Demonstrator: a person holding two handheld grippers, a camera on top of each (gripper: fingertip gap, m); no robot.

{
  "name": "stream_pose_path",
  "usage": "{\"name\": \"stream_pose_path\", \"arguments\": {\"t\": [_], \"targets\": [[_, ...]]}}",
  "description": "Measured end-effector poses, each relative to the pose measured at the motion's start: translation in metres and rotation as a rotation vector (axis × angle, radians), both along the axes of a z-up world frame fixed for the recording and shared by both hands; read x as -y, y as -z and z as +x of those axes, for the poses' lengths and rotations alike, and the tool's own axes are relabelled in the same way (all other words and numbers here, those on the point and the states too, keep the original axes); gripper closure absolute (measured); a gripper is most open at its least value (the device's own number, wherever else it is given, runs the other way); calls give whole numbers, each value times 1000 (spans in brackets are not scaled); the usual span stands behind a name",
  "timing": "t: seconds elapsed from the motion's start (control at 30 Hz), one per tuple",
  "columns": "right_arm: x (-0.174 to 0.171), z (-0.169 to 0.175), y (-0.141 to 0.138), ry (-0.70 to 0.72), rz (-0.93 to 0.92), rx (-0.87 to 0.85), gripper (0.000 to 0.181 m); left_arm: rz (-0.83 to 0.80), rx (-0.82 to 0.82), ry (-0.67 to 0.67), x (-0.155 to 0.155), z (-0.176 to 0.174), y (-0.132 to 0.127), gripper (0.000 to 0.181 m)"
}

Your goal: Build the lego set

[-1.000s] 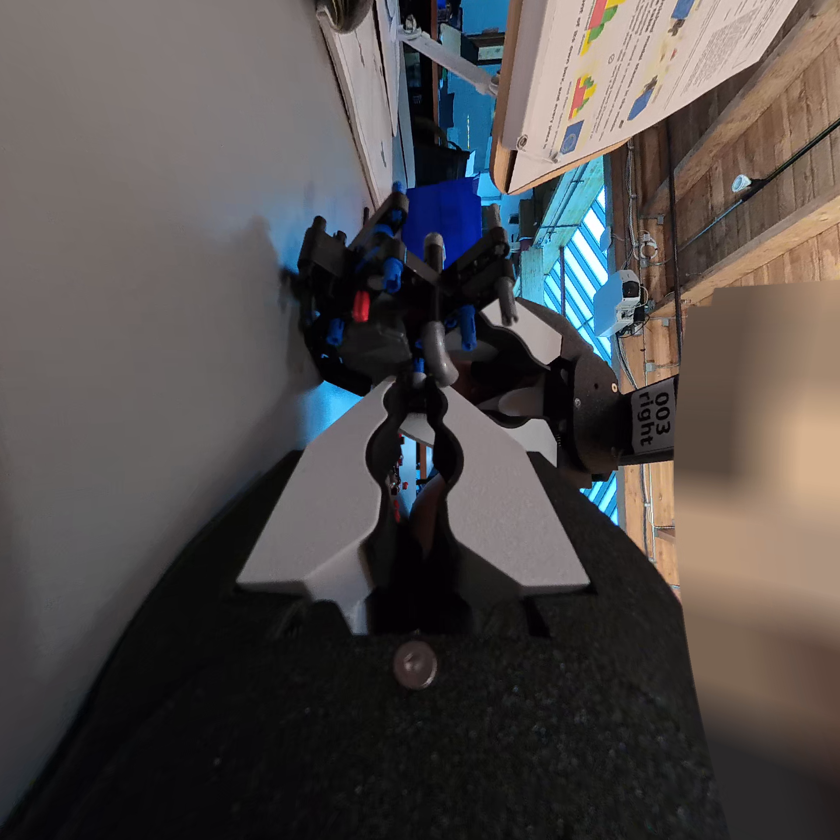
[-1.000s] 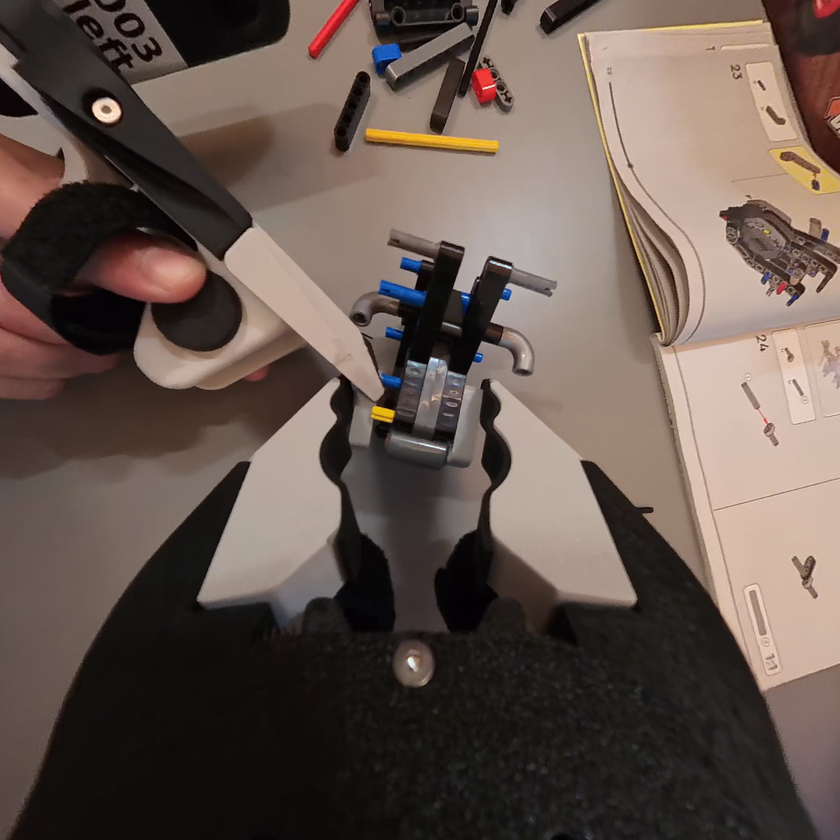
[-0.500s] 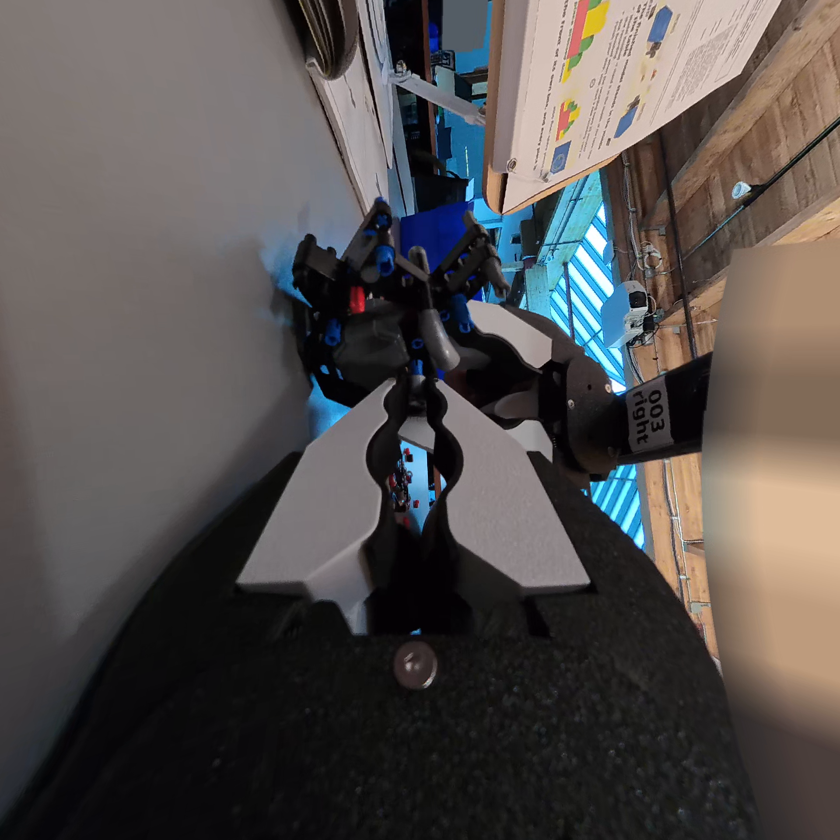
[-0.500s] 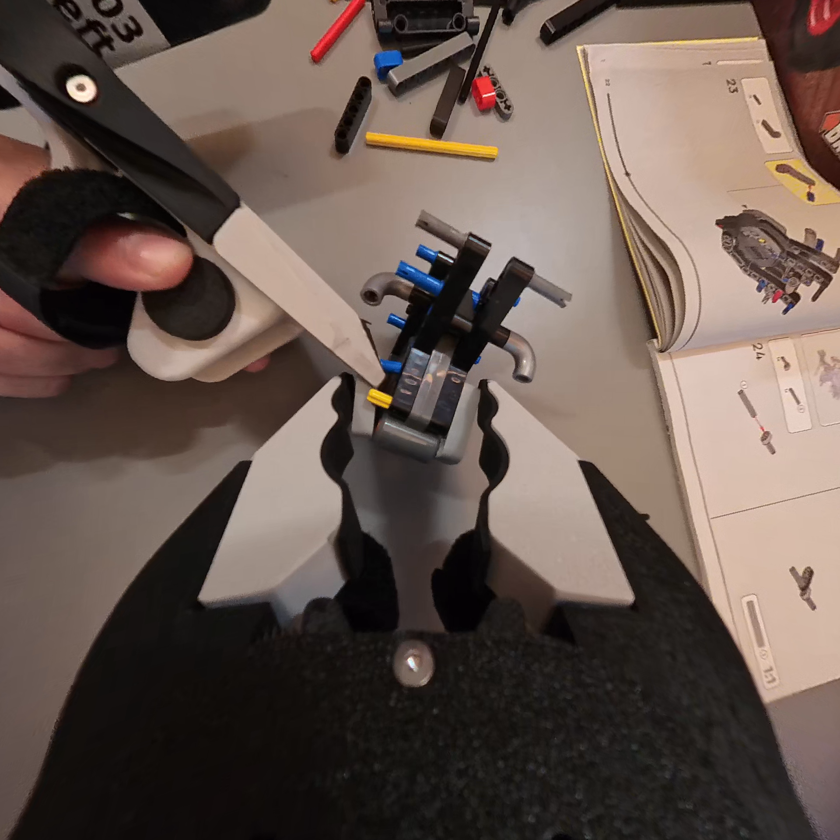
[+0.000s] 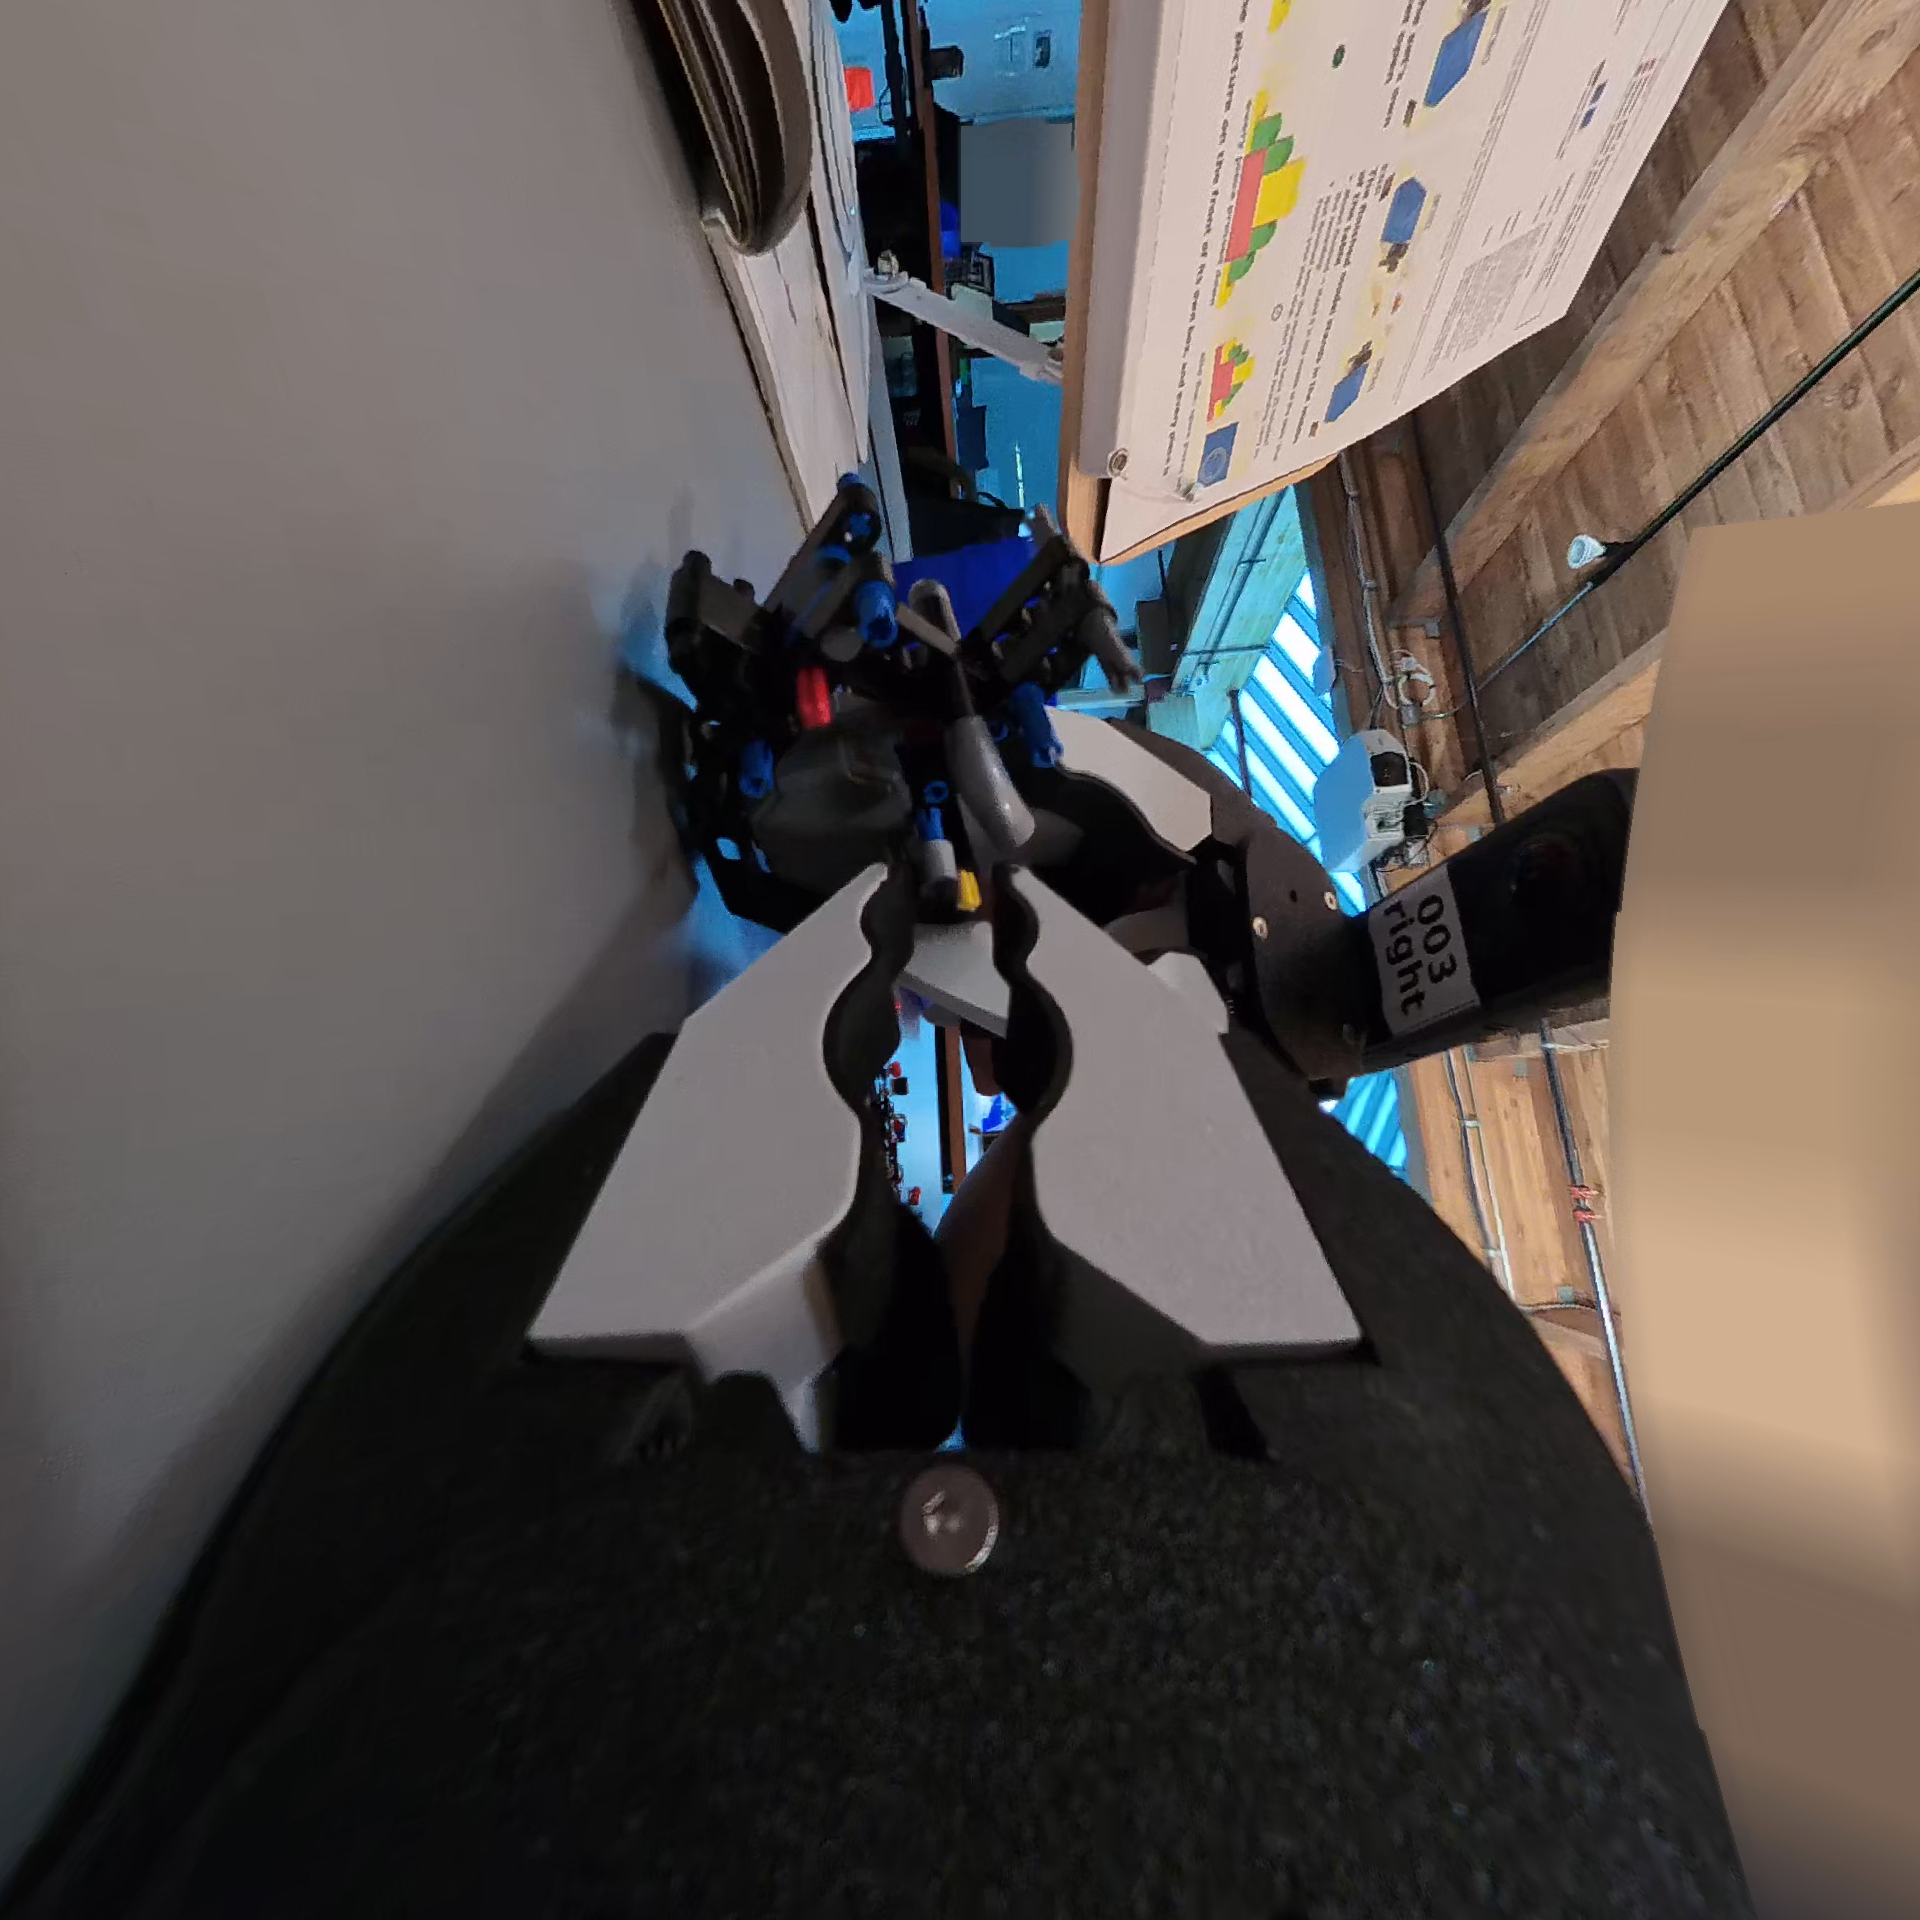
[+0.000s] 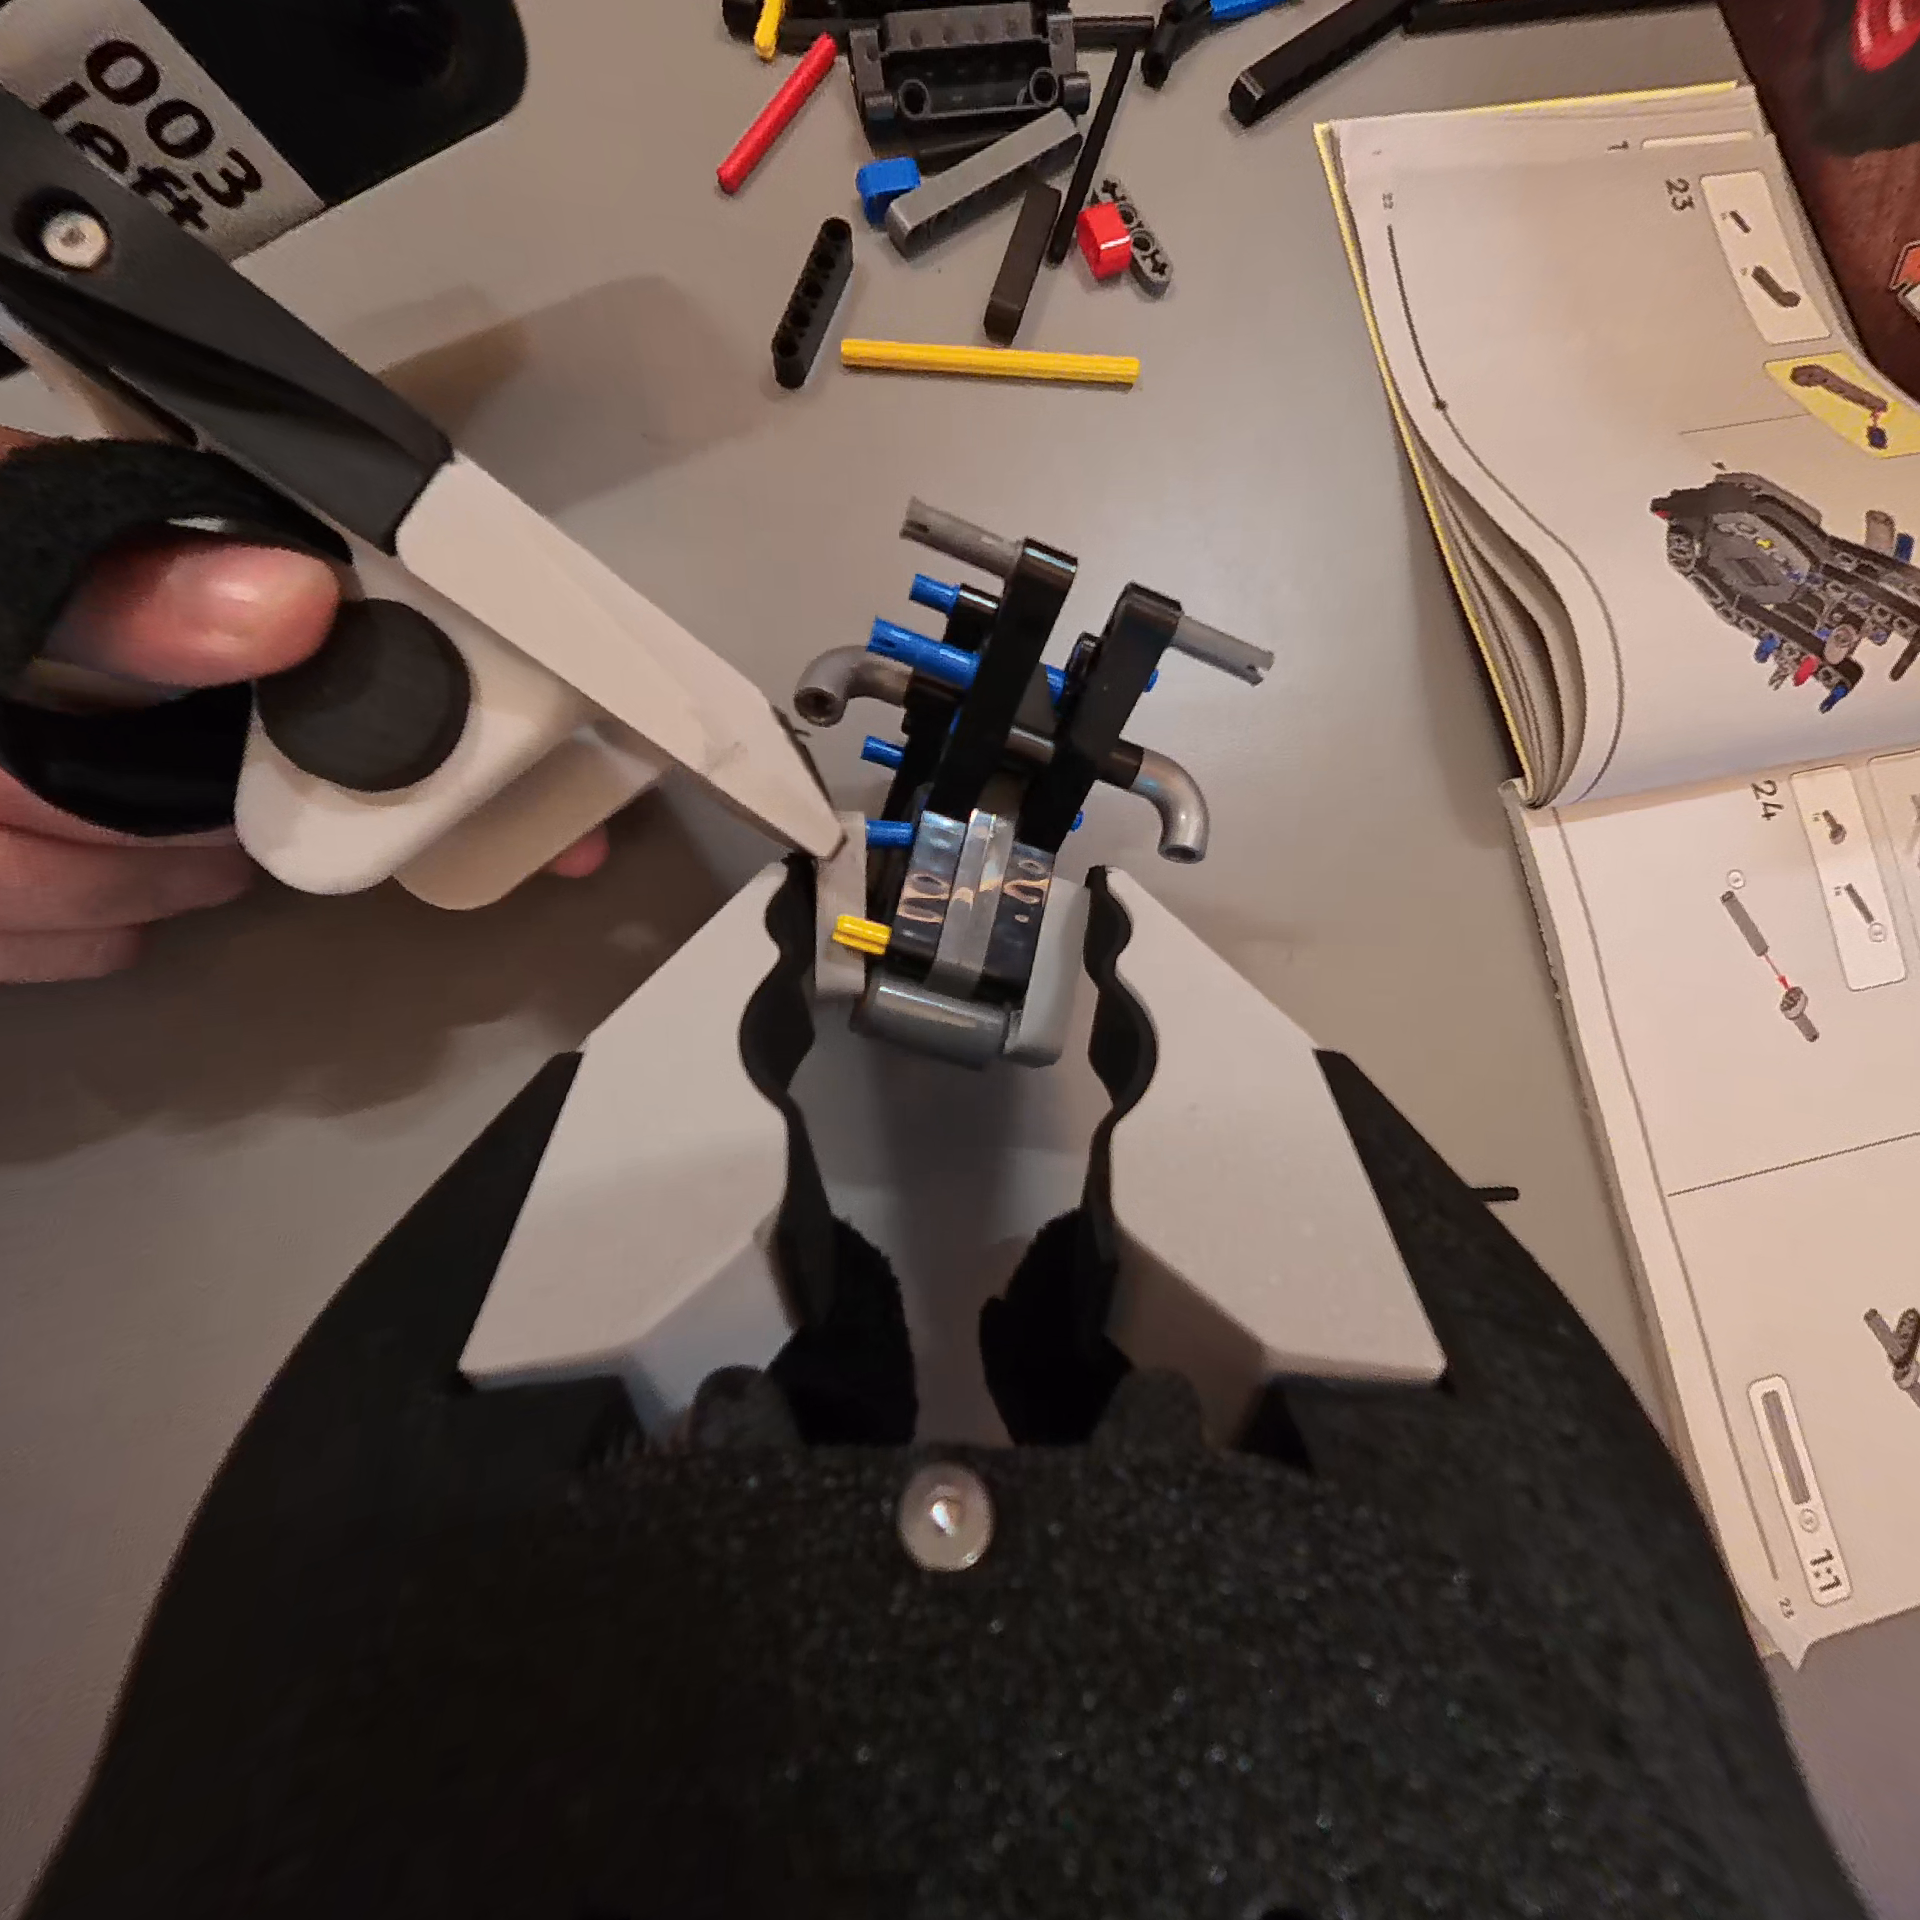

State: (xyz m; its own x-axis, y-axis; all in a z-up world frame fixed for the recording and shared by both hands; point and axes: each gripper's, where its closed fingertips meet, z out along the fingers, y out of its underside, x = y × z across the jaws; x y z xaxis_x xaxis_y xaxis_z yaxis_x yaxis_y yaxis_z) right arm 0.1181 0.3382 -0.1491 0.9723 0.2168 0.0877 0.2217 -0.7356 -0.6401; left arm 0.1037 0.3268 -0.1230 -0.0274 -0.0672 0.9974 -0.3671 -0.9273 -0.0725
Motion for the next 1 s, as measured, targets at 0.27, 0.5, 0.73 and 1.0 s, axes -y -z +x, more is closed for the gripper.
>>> {"name": "stream_pose_path", "arguments": {"t": [0.27, 0.5, 0.73, 1.0], "targets": [[1, -1, 0, -19, 1, 43, 130, 47, -36, 14, 2, -2, 5, 175], [4, -6, 0, -47, -14, -20, 126, 67, -28, 182, 6, -6, 4, 176], [4, -8, 9, -57, -38, 9, 123, 22, -17, 271, 6, -6, -1, 176], [2, -9, -1, -74, -2, 56, 122, -5, -55, 264, 6, -9, 5, 175]]}}
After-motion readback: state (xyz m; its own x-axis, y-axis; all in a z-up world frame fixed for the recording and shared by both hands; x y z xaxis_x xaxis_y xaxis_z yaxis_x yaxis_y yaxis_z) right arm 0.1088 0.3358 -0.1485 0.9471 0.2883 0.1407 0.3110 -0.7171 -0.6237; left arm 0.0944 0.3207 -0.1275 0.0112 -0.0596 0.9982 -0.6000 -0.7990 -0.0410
